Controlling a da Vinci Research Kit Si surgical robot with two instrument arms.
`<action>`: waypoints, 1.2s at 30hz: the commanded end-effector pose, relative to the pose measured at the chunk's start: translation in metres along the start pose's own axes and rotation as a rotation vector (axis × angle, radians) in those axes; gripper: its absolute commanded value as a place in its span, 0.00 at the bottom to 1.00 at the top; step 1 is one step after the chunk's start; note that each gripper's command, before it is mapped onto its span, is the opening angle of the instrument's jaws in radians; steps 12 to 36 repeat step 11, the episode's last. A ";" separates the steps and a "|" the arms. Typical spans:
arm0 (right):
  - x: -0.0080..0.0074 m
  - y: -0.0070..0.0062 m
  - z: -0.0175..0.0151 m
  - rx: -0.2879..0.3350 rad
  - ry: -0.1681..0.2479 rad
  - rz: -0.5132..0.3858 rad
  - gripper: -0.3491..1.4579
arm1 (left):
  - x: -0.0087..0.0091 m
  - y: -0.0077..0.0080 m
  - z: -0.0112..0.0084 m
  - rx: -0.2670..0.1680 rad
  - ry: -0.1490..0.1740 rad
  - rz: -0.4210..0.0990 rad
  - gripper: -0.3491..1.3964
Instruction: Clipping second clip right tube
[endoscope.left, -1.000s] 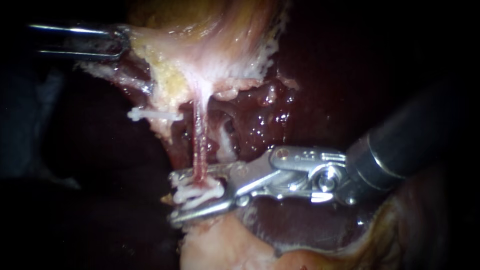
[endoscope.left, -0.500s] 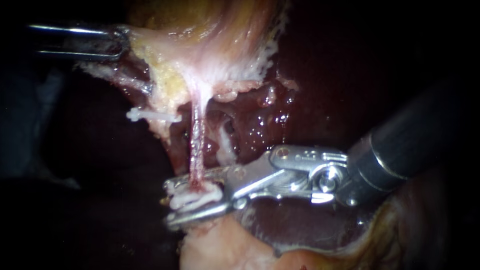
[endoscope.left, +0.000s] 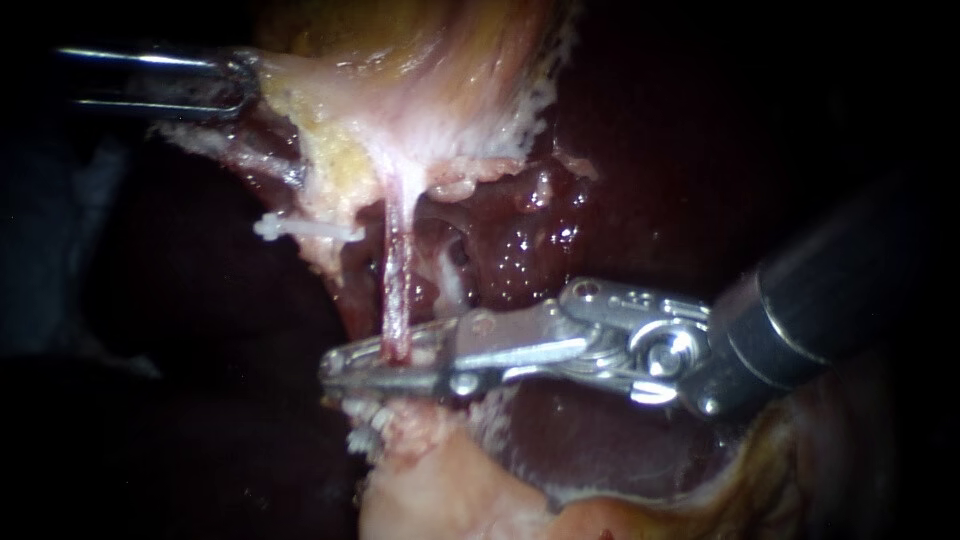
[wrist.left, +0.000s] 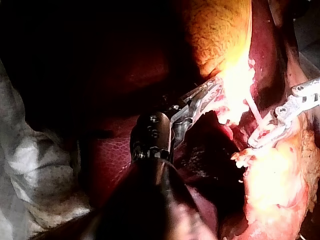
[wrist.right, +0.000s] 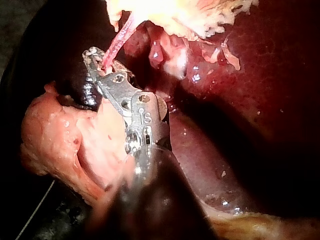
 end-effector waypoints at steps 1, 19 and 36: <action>-0.0002 0.0000 -0.0001 -0.003 -0.009 -0.001 0.00 | 0.0000 0.0000 0.0000 0.000 0.000 0.000 0.00; -0.0006 0.0002 -0.0001 -0.007 -0.009 -0.004 0.00 | -0.0001 -0.0001 0.0002 0.001 0.000 0.000 0.00; -0.0006 0.0002 -0.0001 -0.007 -0.009 -0.004 0.00 | -0.0001 -0.0001 0.0002 0.001 0.000 0.000 0.00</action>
